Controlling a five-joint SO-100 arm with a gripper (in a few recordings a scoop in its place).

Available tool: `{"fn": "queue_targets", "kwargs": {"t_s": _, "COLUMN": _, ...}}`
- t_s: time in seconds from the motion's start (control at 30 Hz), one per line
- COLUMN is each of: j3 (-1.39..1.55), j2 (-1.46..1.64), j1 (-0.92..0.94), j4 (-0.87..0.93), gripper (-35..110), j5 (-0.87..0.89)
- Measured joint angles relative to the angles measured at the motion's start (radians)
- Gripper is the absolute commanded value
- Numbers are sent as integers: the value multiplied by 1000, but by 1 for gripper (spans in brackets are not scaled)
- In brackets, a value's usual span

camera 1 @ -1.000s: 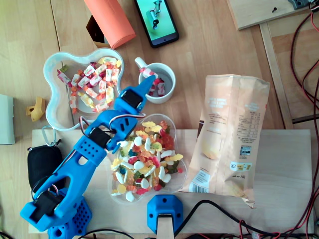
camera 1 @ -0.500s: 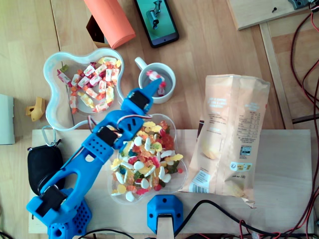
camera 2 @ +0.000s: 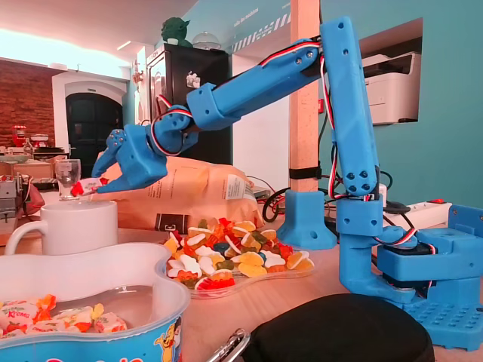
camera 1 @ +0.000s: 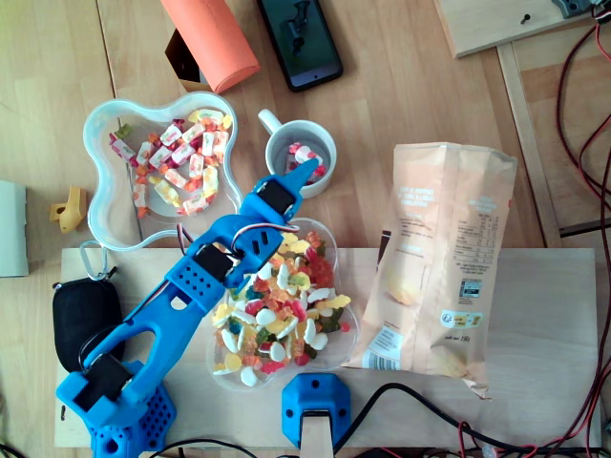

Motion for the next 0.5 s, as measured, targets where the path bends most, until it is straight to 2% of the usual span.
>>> {"fn": "queue_targets", "kwargs": {"t_s": 0.2, "j3": 0, "j2": 0, "j1": -5, "j4": -3, "gripper": -2, "j5": -2}}
{"fn": "queue_targets", "kwargs": {"t_s": 0.5, "j3": 0, "j2": 0, "j1": -5, "j4": 0, "gripper": 11, "j5": -2}}
